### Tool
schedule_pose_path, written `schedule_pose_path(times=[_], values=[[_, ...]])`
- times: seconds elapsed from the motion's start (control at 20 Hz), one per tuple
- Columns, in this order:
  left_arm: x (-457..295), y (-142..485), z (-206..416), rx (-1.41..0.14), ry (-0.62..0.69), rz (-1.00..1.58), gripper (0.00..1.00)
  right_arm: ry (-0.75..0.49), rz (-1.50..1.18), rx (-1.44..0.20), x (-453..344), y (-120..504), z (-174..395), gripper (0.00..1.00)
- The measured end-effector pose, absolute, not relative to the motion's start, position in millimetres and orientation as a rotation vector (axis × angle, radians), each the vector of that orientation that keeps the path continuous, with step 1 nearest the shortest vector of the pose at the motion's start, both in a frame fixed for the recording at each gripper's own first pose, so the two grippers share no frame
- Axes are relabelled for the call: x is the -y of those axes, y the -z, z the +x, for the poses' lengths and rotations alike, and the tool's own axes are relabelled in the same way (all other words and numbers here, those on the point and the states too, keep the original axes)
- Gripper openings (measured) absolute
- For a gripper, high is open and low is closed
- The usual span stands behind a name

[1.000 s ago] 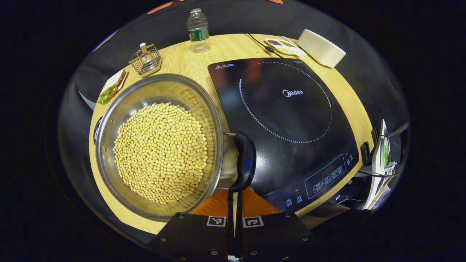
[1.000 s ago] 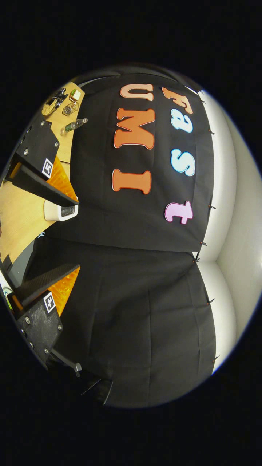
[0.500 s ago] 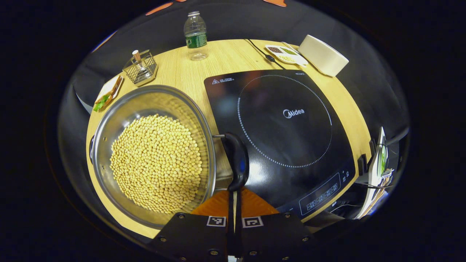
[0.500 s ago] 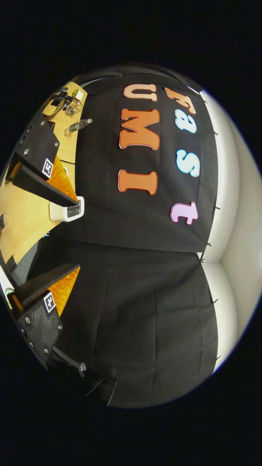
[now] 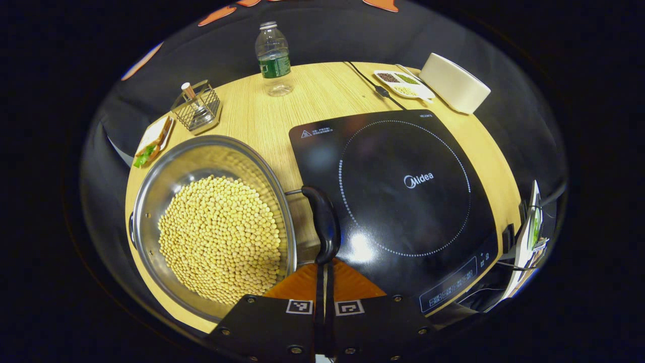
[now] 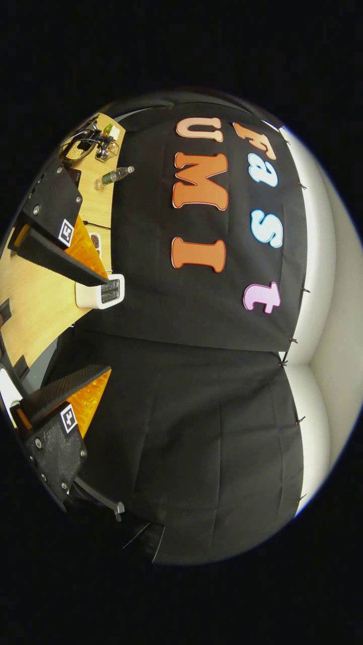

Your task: First push the handle of the pot to place it horizontally, then grasp the pot with both hands and set it on the induction cooktop.

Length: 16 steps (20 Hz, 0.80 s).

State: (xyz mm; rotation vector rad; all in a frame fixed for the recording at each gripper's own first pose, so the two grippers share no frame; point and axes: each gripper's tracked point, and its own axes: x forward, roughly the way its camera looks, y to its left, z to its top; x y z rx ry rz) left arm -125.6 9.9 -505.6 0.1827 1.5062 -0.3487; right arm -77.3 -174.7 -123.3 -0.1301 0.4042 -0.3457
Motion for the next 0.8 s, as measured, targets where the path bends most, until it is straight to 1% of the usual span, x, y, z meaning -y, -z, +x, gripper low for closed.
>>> schedule_pose_path(times=[0.3,0.8], values=[[-11,511,-107,-1.477,0.33,0.163,0.01,0.323,-0.124,-0.438,160,137,-78,0.97],[-9,511,-100,-1.461,0.312,0.007,0.01,0.142,-0.082,-0.528,82,182,-44,0.98]])
